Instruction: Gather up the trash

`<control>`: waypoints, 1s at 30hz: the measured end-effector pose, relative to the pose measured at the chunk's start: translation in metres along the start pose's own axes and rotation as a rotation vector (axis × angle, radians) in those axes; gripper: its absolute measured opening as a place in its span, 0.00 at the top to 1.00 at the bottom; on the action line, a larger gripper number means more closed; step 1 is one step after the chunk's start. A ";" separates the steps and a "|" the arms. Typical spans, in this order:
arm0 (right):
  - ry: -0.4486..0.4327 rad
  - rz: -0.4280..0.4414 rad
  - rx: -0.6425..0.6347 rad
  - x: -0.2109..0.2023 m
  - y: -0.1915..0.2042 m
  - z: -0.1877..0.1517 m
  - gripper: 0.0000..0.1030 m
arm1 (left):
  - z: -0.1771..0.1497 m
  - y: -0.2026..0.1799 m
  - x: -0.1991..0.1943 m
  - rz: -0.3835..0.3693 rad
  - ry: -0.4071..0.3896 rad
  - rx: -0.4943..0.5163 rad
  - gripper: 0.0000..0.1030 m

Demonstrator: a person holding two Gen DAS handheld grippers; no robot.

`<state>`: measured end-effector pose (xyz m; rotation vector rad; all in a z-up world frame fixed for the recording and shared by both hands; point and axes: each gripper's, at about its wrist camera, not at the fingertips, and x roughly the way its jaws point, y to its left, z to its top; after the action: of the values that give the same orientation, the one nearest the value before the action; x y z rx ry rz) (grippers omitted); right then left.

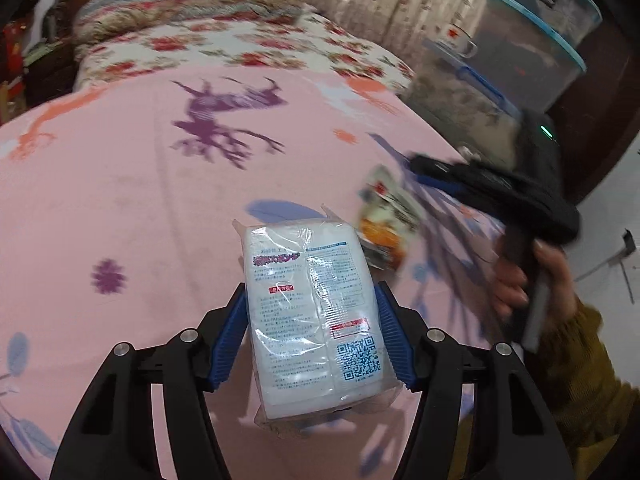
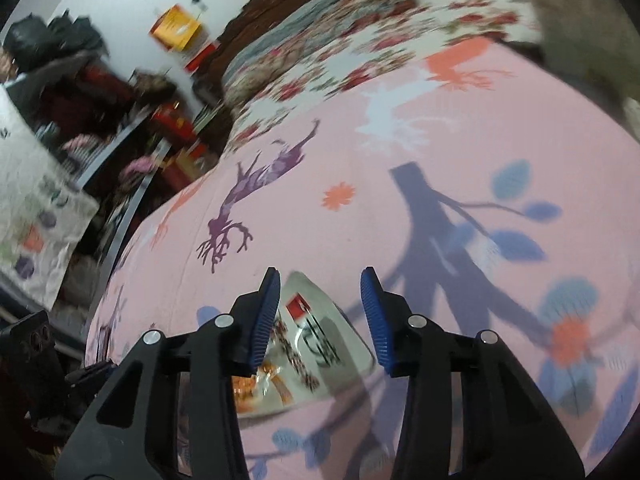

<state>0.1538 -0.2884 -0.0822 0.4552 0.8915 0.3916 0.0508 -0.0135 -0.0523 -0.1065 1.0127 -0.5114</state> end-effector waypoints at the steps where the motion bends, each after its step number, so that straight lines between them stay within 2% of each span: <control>1: 0.017 0.012 -0.004 0.005 -0.001 0.002 0.57 | 0.000 -0.004 0.003 -0.009 0.007 0.004 0.43; 5: 0.073 0.072 0.028 0.010 -0.005 -0.008 0.58 | 0.001 -0.018 0.017 -0.008 0.034 0.023 0.41; 7: 0.064 0.093 0.043 0.001 -0.007 -0.022 0.58 | 0.005 -0.018 0.021 0.031 0.024 0.022 0.42; 13: 0.051 0.252 0.135 -0.038 -0.019 -0.067 0.58 | 0.022 0.010 0.030 0.067 0.024 -0.065 0.41; 17: 0.023 0.219 0.109 -0.054 -0.017 -0.084 0.57 | 0.025 0.014 0.033 0.081 0.025 -0.071 0.41; 21: 0.007 0.137 0.075 -0.054 -0.018 -0.086 0.56 | 0.024 0.009 0.033 0.111 0.023 -0.043 0.41; 24: 0.001 0.135 0.111 -0.051 -0.029 -0.079 0.56 | 0.021 0.007 0.032 0.118 0.022 -0.034 0.41; 27: 0.017 0.131 0.092 -0.043 -0.025 -0.072 0.56 | 0.019 0.005 0.035 0.131 0.029 -0.024 0.41; 29: 0.033 0.136 0.083 -0.038 -0.022 -0.068 0.58 | 0.018 0.001 0.037 0.154 0.023 -0.003 0.41; 30: 0.050 0.147 0.077 -0.033 -0.018 -0.068 0.63 | 0.017 -0.001 0.038 0.164 0.021 0.007 0.41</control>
<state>0.0821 -0.3061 -0.1076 0.5859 0.9267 0.5061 0.0811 -0.0338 -0.0724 -0.0116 1.0301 -0.3669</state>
